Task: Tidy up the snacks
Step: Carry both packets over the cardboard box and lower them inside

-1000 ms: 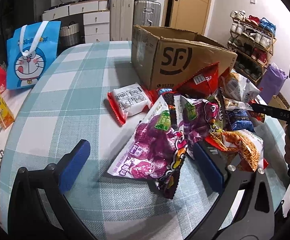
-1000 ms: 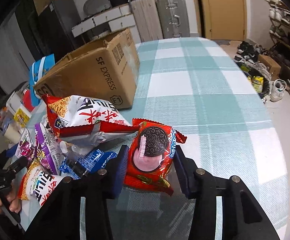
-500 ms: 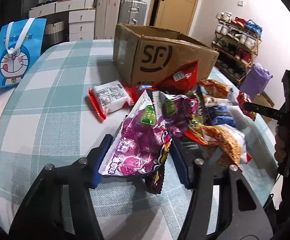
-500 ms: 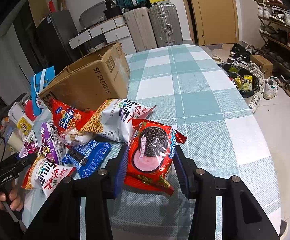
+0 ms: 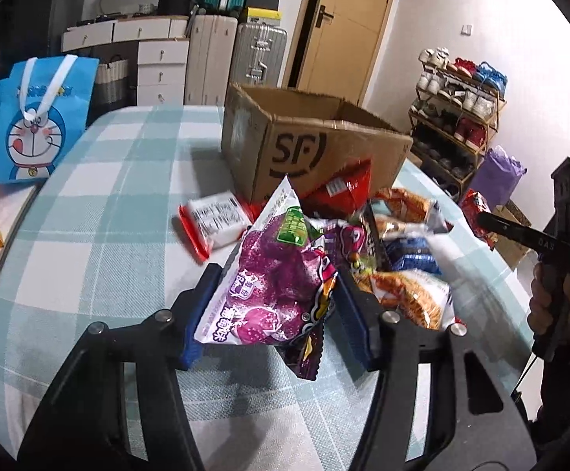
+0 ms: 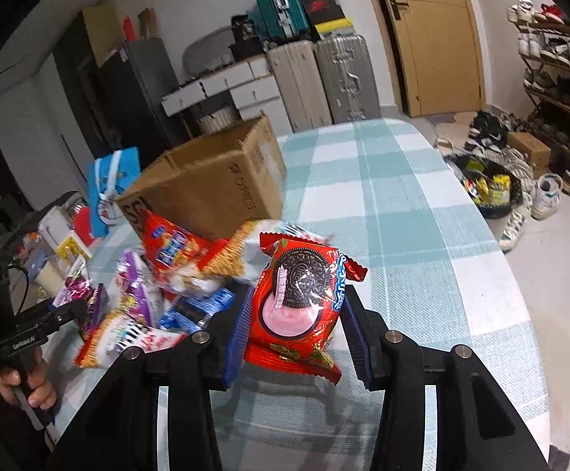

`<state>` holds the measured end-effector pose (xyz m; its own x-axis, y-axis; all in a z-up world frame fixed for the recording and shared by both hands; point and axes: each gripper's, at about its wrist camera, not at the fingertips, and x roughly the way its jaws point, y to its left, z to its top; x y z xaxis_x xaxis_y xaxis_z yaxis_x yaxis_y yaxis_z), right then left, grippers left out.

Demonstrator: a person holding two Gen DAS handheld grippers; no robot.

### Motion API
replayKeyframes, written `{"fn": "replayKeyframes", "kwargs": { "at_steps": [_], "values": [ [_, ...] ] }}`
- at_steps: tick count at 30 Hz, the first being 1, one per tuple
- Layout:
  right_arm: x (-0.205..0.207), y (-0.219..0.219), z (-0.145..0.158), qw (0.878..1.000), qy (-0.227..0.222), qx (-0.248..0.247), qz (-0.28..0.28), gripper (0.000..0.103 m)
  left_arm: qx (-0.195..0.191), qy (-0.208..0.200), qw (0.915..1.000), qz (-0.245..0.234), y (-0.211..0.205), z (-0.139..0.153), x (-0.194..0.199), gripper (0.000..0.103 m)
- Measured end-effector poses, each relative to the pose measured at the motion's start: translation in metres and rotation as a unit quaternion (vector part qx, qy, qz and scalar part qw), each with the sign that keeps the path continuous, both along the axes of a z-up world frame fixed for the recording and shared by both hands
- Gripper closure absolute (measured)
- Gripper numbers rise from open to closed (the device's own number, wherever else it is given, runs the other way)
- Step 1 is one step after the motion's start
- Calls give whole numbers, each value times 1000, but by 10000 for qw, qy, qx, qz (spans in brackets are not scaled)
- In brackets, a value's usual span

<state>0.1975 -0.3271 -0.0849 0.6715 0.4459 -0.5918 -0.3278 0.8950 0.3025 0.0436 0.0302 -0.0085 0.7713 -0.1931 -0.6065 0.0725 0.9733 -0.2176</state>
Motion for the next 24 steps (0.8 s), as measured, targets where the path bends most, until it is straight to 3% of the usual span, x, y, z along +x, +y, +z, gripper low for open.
{"fn": "replayKeyframes", "kwargs": {
  "at_steps": [6, 24],
  "values": [
    [-8, 10, 22, 9992, -316, 10, 230, 58, -164, -197, 9997, 43, 2, 20, -1, 48],
    [13, 54, 80, 9932, -900, -26, 742, 58, 107, -810, 9964, 205, -21, 99, 50, 48]
  ]
}}
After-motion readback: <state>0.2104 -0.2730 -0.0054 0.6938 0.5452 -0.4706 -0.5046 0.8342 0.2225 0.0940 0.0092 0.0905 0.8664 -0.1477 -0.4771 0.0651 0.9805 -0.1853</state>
